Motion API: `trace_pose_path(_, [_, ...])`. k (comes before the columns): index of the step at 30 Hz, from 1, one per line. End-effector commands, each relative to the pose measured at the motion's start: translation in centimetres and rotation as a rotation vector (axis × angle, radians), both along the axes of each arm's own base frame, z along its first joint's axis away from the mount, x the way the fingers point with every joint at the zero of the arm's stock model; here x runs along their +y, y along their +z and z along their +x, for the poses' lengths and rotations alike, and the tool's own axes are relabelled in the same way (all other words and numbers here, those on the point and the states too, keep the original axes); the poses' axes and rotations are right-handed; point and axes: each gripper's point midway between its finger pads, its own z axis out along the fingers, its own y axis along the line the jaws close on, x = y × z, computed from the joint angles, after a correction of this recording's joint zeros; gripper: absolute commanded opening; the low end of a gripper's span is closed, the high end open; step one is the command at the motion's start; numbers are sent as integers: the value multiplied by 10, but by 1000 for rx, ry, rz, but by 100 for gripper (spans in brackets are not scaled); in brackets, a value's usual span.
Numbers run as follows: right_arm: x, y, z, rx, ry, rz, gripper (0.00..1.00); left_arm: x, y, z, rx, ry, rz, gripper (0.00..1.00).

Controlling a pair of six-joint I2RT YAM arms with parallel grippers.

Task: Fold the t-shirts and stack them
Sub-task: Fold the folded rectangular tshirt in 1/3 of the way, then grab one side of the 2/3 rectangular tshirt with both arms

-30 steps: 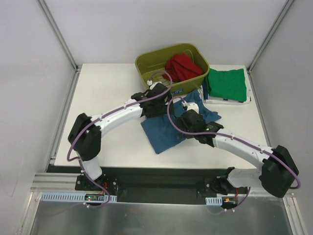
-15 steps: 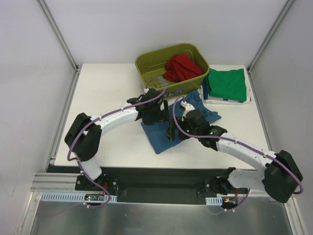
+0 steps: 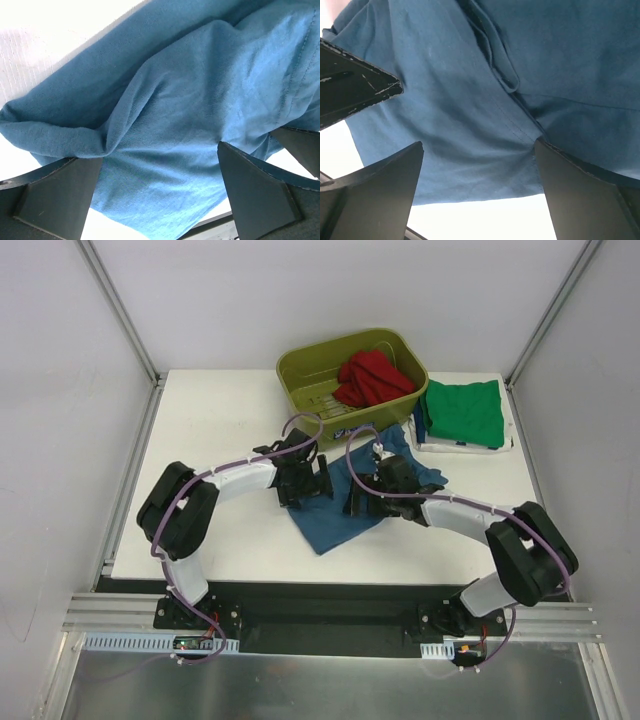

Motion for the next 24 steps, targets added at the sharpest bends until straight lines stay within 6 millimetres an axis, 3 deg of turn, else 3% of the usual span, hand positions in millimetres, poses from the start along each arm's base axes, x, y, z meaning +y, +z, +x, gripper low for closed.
trace_pose_path(1, [3, 3, 7, -15, 24, -10, 98, 7, 2, -7, 5, -16, -6, 99])
trace_pose_path(7, [1, 50, 0, -126, 93, -30, 98, 13, 55, -7, -134, -18, -65, 99])
trace_pose_path(9, [-3, 66, -9, -173, 137, -67, 98, 22, 75, -6, -206, 10, -70, 99])
trace_pose_path(12, [16, 78, -42, -216, 306, -96, 98, 37, 84, -13, -251, 33, -61, 99])
trace_pose_path(14, [28, 82, -58, -229, 388, -98, 98, 44, 79, -21, -247, 33, -55, 99])
trace_pose_path(15, [43, 84, -75, -236, 459, -89, 98, 51, 69, -26, -226, 39, -42, 99])
trace_pose_path(18, [74, 84, -99, -294, 635, -107, 98, 67, 51, -33, -170, 63, -33, 99])
trace_pose_path(19, [80, 74, -104, -280, 676, -139, 98, 70, 47, -35, -155, 66, -33, 99])
trace_pose_path(21, [99, 78, -111, -315, 738, -162, 98, 75, 38, -36, -141, 57, -17, 99])
trace_pose_path(22, [103, 66, -112, -301, 769, -205, 98, 75, 37, -35, -140, 48, -16, 99])
trace_pose_path(24, [120, 69, -116, -306, 808, -202, 99, 73, 31, -33, -136, 25, -9, 99])
